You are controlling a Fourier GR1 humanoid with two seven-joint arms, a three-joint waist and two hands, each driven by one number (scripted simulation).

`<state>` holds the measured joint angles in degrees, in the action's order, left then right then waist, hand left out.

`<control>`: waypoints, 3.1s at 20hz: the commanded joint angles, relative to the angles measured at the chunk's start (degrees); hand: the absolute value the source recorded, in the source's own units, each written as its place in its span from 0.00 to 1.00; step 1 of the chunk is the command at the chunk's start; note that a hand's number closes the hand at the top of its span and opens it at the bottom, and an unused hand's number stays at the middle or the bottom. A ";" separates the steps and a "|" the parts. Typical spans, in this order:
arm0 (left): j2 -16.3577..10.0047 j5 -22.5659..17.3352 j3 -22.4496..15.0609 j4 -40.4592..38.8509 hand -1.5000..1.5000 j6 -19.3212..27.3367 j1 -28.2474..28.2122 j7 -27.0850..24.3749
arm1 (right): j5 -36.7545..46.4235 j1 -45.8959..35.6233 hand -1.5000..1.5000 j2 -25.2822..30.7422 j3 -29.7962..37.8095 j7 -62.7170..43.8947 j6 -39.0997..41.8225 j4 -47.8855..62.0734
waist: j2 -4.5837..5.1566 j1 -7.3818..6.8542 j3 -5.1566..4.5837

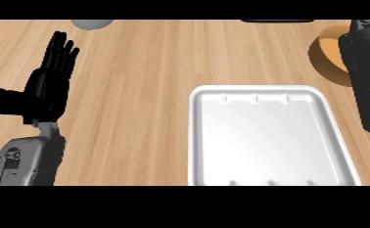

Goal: Pick the pear from the tray and place it in the pot

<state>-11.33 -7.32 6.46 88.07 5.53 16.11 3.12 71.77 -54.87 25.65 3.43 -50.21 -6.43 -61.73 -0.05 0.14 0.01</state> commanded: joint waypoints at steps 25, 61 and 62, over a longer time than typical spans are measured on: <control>0.38 -0.40 0.52 1.21 0.50 -1.37 0.49 0.72 | -22.65 6.94 0.00 12.60 23.97 36.09 -10.05 34.95 | 0.61 -1.42 0.13; 1.83 2.37 -0.07 -1.23 0.50 -0.18 0.82 -0.38 | -59.78 20.17 0.00 21.89 48.93 68.16 -5.95 29.76 | 0.03 0.23 -0.01; 3.31 2.86 -1.42 4.01 0.50 1.15 -2.91 0.47 | -59.96 22.27 0.00 27.08 50.61 67.75 -2.56 31.73 | -0.04 0.13 0.03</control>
<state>-9.32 -5.50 6.21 89.97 5.71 15.28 4.05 14.58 -37.65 48.59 52.17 16.59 -13.14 -29.32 0.01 0.12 0.04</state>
